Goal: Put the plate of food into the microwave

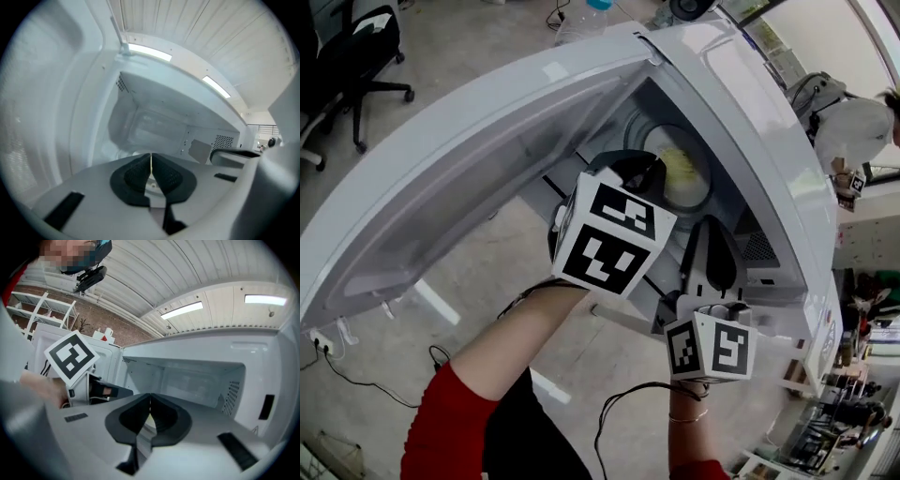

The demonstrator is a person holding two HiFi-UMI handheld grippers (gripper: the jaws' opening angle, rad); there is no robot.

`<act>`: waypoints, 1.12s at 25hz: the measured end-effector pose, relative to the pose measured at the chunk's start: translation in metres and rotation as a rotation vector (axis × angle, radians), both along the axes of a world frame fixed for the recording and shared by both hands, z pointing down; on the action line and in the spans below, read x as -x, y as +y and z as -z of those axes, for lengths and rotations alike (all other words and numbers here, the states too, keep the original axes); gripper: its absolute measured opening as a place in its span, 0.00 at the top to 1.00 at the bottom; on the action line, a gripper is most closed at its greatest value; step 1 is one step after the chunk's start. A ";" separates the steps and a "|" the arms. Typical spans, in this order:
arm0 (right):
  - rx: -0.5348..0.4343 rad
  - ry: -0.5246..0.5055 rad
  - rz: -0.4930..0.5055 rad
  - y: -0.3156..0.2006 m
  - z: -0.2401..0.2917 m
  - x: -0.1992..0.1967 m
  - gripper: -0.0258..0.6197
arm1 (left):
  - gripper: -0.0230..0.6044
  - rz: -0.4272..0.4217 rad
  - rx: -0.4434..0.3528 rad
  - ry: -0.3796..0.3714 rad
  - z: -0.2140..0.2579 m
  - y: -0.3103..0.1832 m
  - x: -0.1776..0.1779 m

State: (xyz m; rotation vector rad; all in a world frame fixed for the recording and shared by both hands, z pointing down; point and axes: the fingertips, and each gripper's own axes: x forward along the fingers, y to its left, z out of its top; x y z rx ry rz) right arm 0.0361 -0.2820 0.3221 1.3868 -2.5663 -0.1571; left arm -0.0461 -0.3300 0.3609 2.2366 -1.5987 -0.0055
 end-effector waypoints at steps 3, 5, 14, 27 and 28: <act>0.023 -0.055 0.007 0.019 0.008 0.008 0.94 | 0.95 -0.018 -0.048 0.027 0.012 0.026 0.011; 0.047 -0.093 0.006 0.029 0.014 0.007 0.94 | 0.95 -0.032 -0.053 0.051 0.019 0.041 0.012; 0.180 -0.302 -0.068 0.089 0.011 -0.069 0.94 | 0.95 -0.213 0.000 0.130 0.054 0.098 -0.048; 0.285 -0.376 -0.172 0.168 0.000 -0.096 0.94 | 0.95 -0.314 0.137 0.263 0.052 0.179 -0.066; 0.280 -0.377 -0.173 0.171 0.002 -0.098 0.94 | 0.95 -0.309 0.138 0.270 0.053 0.184 -0.067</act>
